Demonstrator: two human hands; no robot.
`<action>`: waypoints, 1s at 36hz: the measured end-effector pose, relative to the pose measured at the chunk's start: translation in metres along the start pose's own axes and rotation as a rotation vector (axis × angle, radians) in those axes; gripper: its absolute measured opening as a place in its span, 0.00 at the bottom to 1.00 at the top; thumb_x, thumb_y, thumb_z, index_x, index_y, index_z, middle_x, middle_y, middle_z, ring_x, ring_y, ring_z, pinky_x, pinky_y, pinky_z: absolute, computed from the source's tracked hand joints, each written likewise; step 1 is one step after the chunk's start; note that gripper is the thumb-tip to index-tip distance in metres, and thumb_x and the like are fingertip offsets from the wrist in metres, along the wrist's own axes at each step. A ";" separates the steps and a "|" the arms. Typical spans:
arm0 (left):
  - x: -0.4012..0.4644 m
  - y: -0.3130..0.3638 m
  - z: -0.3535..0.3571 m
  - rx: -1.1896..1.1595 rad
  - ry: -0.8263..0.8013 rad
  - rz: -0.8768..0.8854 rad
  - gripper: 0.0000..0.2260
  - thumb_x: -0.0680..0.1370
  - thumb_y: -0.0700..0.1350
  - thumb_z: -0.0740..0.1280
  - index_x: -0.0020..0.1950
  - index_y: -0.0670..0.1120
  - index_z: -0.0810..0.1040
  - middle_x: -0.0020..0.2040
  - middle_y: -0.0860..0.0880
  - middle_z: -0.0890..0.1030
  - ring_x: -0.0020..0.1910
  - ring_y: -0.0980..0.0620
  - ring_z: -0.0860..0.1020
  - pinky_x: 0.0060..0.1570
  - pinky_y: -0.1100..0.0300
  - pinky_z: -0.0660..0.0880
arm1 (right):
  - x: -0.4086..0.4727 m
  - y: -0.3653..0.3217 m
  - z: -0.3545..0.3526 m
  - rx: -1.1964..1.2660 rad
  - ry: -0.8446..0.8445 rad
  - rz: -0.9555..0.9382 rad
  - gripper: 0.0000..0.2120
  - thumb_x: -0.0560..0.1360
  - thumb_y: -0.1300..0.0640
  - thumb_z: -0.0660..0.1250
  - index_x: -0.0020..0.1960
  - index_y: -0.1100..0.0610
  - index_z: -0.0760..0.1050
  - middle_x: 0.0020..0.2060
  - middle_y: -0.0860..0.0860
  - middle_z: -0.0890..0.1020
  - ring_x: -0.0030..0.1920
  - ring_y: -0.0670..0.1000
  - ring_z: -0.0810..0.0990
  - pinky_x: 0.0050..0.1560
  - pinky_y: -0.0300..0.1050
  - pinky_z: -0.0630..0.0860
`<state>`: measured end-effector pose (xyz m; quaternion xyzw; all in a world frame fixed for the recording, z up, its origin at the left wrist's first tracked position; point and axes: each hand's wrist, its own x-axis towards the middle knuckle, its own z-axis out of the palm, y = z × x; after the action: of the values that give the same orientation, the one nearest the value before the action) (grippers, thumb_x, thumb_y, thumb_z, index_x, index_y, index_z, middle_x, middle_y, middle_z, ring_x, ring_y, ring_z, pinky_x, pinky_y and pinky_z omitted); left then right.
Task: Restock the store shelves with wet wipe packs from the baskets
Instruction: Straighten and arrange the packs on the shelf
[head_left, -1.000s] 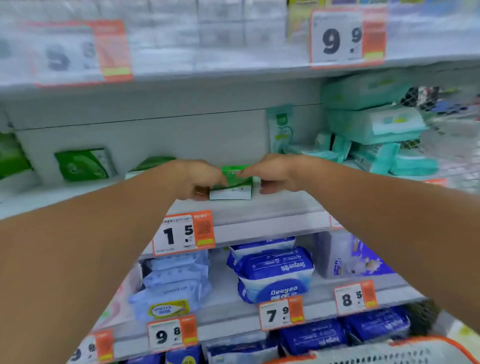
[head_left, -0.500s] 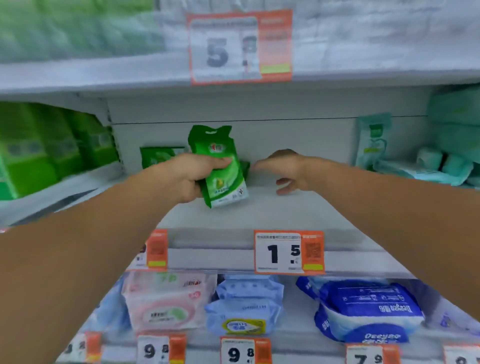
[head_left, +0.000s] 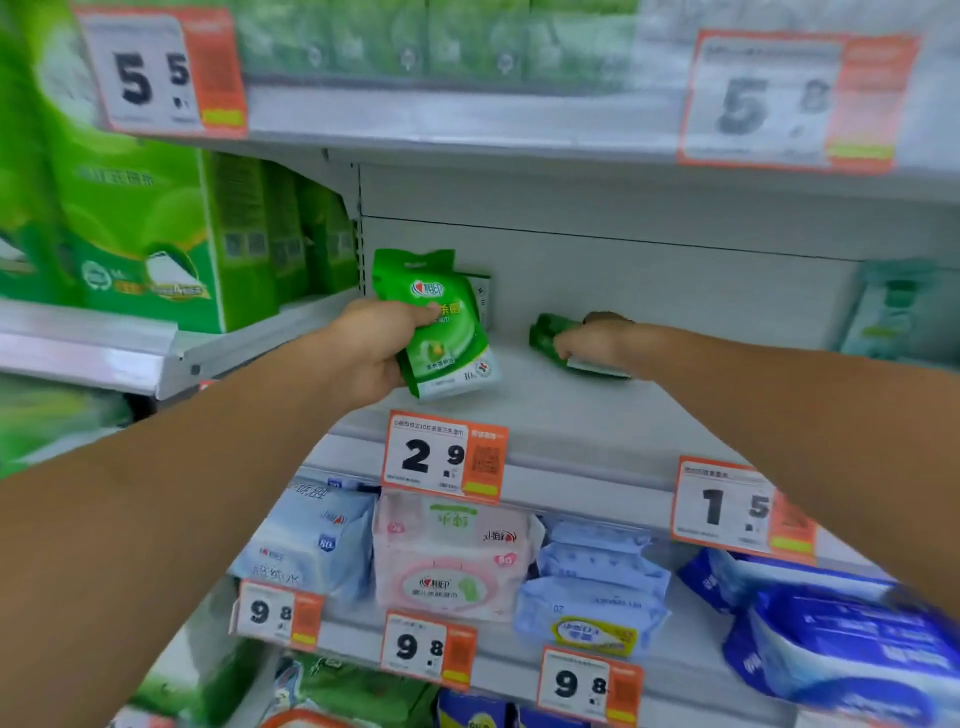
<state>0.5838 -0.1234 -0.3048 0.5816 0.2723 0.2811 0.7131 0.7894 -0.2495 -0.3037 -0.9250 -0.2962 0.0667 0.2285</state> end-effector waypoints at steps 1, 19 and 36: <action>-0.004 0.001 -0.001 -0.002 0.001 0.002 0.11 0.81 0.39 0.65 0.63 0.44 0.77 0.54 0.44 0.85 0.45 0.49 0.85 0.39 0.51 0.82 | -0.007 0.005 -0.005 0.023 -0.035 -0.002 0.18 0.72 0.51 0.66 0.59 0.57 0.74 0.52 0.56 0.76 0.48 0.56 0.76 0.40 0.42 0.71; -0.101 -0.033 0.048 -0.082 -0.073 -0.063 0.12 0.81 0.38 0.64 0.64 0.43 0.78 0.50 0.44 0.85 0.40 0.50 0.85 0.33 0.52 0.83 | -0.148 0.081 -0.047 1.212 -0.165 0.066 0.09 0.81 0.56 0.61 0.58 0.55 0.75 0.53 0.57 0.81 0.49 0.54 0.82 0.51 0.55 0.80; -0.198 -0.076 0.078 -0.403 -0.344 -0.217 0.14 0.80 0.47 0.58 0.58 0.46 0.81 0.57 0.42 0.84 0.53 0.45 0.84 0.55 0.47 0.79 | -0.277 0.132 0.000 1.097 0.301 -0.437 0.16 0.82 0.58 0.59 0.69 0.48 0.72 0.58 0.50 0.81 0.58 0.48 0.81 0.57 0.46 0.80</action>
<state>0.5091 -0.3310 -0.3541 0.4349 0.1468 0.1488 0.8759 0.6324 -0.5050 -0.3680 -0.5895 -0.3659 0.0298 0.7195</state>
